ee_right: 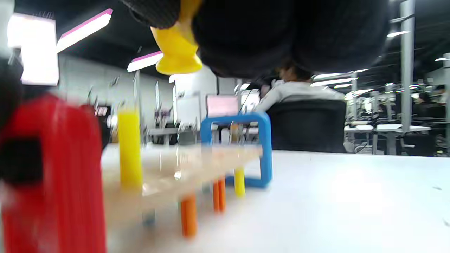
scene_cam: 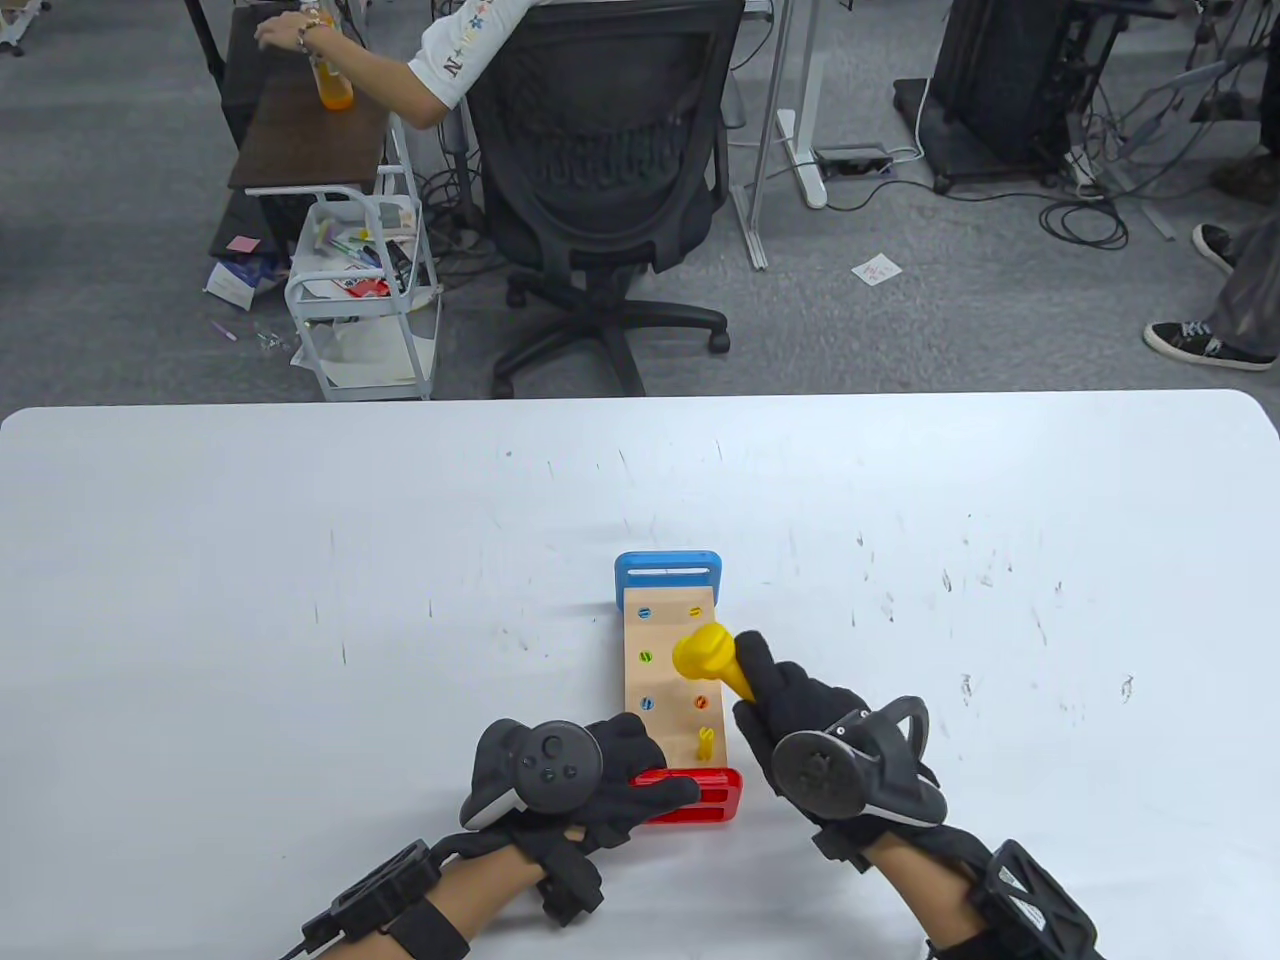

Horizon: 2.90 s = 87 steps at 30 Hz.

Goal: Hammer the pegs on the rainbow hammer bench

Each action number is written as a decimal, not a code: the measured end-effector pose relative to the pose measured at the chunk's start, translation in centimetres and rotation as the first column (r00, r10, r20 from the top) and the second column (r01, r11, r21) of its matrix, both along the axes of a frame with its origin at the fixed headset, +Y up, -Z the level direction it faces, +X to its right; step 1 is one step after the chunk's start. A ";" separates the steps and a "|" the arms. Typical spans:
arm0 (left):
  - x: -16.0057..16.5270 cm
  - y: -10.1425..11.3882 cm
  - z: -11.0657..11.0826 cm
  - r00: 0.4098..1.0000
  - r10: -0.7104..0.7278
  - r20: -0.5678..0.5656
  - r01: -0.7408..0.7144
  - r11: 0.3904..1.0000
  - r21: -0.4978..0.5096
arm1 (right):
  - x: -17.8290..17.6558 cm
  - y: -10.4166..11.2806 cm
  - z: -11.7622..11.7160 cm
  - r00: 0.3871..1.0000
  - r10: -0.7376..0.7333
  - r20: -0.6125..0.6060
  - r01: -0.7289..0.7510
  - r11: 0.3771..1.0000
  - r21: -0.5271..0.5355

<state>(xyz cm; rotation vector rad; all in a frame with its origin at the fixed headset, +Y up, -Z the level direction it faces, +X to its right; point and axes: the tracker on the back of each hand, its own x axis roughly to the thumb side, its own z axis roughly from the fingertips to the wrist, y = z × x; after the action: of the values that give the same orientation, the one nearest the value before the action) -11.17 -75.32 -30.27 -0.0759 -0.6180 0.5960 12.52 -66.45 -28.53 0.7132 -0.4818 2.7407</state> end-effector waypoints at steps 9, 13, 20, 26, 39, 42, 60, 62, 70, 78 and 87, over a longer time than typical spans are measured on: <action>0.0 0.0 0.0 1.000 -0.001 0.002 0.001 1.000 0.000 | 2.3 3.6 1.9 0.970 -0.234 -0.073 0.244 0.944 0.221; 0.0 0.0 0.0 1.000 -0.003 -0.001 0.003 1.000 0.003 | 3.0 5.2 3.9 0.961 -0.245 -0.131 0.274 0.912 0.305; 0.0 0.0 0.0 1.000 -0.004 -0.001 0.004 1.000 0.005 | 0.4 -2.4 2.7 0.965 0.210 -0.154 -0.241 0.944 -0.223; 0.0 0.0 0.1 1.000 -0.002 -0.002 0.002 1.000 0.005 | 3.0 2.0 4.3 0.995 -0.090 -0.044 0.094 0.991 0.098; 0.0 0.0 0.0 1.000 -0.003 -0.002 0.004 1.000 0.006 | 0.6 -1.2 3.8 0.989 0.080 -0.127 -0.084 0.996 -0.024; 0.0 0.0 0.0 1.000 -0.004 -0.001 0.004 1.000 0.007 | 0.6 -2.9 3.6 0.956 0.260 -0.137 -0.285 0.932 -0.225; 0.0 0.0 0.1 1.000 -0.005 0.000 0.005 1.000 0.008 | 0.0 -4.6 2.6 0.948 0.270 -0.166 -0.311 0.892 -0.327; 0.0 0.1 0.1 1.000 -0.006 0.003 0.006 1.000 0.008 | 0.7 -2.9 2.8 0.972 0.195 -0.130 -0.217 0.959 -0.185; 0.0 0.0 0.1 1.000 -0.004 0.009 0.004 1.000 0.011 | 2.6 1.2 3.3 0.986 -0.144 -0.083 0.154 0.980 0.127; 0.1 0.0 0.1 1.000 -0.004 0.013 0.004 1.000 0.006 | -0.5 -5.2 1.2 0.903 0.382 -0.197 -0.429 0.800 -0.419; 0.1 0.1 0.1 1.000 -0.003 0.009 0.003 1.000 0.008 | 2.7 -1.9 2.3 0.998 -0.043 -0.048 0.045 0.998 0.032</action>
<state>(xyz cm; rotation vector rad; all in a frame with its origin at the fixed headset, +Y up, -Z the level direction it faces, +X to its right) -11.11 -75.24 -30.13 -0.0723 -0.6291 0.5903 15.20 -68.36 -26.18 0.7643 -0.5271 2.6745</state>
